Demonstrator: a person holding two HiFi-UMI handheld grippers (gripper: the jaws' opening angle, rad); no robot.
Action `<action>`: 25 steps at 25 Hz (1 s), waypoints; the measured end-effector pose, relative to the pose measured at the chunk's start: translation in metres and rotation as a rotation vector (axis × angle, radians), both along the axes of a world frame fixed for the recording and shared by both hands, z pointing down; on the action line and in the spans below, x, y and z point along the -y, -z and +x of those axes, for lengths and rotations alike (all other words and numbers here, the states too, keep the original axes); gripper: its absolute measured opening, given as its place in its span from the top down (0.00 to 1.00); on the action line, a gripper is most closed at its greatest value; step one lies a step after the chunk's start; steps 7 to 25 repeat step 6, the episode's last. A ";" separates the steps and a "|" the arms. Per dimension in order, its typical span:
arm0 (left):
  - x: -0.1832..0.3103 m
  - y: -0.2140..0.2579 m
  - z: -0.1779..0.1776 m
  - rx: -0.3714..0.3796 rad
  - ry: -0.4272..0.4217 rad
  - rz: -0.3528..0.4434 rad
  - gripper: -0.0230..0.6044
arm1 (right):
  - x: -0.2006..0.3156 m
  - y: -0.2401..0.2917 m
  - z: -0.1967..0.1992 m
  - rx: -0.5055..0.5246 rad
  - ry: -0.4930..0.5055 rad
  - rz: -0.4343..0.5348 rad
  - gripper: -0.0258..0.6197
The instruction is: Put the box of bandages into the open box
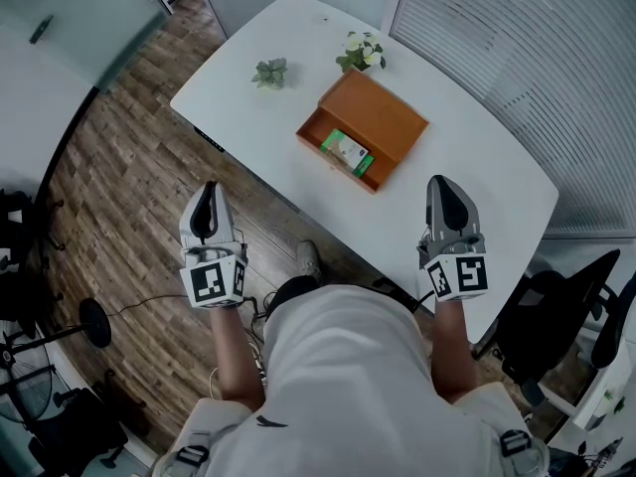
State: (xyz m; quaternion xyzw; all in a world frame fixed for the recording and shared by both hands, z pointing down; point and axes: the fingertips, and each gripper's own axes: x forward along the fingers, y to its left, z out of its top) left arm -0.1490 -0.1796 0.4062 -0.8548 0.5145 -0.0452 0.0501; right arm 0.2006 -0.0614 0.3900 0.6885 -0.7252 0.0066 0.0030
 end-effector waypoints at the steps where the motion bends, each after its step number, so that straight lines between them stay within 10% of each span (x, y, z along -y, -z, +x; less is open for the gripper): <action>1: 0.000 0.000 0.000 0.000 -0.004 0.002 0.91 | 0.000 0.000 0.000 0.000 0.001 -0.001 0.96; 25: -0.001 0.000 0.001 0.001 -0.006 0.002 0.91 | -0.001 -0.001 -0.001 0.002 0.006 -0.005 0.96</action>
